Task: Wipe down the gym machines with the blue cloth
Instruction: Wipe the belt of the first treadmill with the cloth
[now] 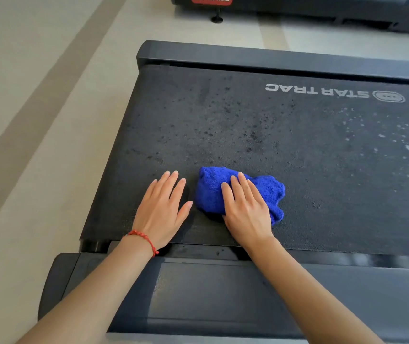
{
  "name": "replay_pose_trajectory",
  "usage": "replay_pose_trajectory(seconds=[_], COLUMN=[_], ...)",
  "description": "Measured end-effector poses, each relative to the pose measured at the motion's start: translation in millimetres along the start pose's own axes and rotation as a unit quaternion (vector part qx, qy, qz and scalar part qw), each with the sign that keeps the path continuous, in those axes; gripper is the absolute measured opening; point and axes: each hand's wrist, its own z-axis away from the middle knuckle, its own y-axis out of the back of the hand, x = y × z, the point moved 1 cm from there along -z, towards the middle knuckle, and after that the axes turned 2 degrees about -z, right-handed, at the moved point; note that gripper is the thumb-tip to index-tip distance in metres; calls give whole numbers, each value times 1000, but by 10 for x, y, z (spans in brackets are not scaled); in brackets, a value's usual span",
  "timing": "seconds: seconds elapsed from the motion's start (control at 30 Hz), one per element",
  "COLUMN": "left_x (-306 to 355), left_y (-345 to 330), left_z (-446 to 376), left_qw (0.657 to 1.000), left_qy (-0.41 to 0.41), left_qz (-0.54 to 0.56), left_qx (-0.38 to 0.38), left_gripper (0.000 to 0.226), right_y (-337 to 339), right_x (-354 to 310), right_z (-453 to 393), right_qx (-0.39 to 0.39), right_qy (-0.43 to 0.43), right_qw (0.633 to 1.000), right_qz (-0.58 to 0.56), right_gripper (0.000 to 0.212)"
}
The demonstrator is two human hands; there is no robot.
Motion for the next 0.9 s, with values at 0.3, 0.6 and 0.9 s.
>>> replay_pose_trajectory(seconds=[0.3, 0.6, 0.9], left_x=[8, -127, -45], left_y=[-30, 12, -21], left_z=[245, 485, 622], left_qw=[999, 996, 994], left_qy=[33, 89, 103], left_qz=[-10, -2, 14], left_qx=[-12, -24, -34], left_gripper=[76, 77, 69], right_y=[-23, -18, 83], right_x=[-30, -245, -40], right_z=[-44, -31, 265], right_qx=[-13, -14, 0], right_qy=[-27, 0, 85], right_qw=[996, 988, 973], right_qz=[-79, -155, -213], right_gripper=[67, 65, 54])
